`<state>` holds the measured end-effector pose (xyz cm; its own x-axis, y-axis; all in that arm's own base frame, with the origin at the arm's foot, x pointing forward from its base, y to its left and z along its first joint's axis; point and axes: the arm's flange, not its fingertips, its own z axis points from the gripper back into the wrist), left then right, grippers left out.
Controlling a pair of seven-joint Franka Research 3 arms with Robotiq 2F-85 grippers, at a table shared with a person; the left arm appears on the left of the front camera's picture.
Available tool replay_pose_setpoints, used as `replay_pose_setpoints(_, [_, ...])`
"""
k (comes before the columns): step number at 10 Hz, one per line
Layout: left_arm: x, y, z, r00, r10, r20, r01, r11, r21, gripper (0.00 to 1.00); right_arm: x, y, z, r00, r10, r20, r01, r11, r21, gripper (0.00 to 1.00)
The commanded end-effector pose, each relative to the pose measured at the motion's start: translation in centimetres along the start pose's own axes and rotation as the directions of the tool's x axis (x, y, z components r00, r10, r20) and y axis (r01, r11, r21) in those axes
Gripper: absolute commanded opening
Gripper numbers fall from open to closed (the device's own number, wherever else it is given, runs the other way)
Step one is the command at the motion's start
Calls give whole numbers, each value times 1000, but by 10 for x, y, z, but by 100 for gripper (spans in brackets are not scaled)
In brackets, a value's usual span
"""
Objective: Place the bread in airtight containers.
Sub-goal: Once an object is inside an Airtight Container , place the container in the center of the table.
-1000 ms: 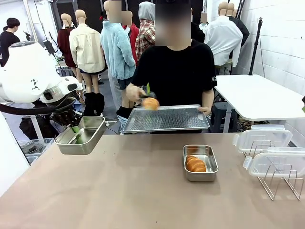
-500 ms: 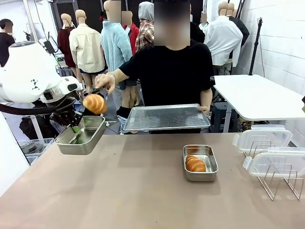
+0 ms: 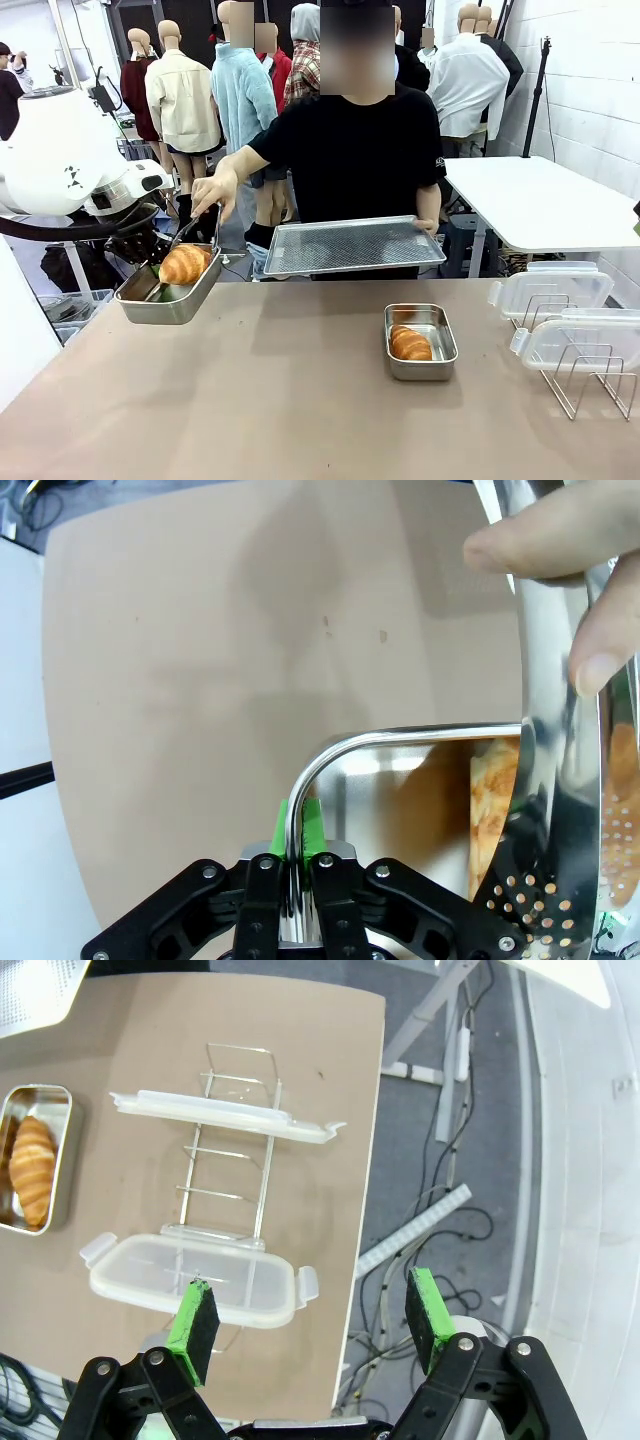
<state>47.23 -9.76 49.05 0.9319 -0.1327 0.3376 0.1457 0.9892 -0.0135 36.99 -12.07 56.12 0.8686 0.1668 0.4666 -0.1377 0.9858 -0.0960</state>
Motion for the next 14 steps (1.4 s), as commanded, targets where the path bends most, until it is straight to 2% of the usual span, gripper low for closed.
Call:
replay_pose_setpoints(1, [1,2,1,1000,-10,21,10,1000,2,0,-3,3,-1,1000,-16,-4,16,1000,4,93])
replay_pose_setpoints(14, [1,2,1,1000,-10,21,10,1000,2,0,-3,3,-1,1000,-16,-4,16,1000,4,93])
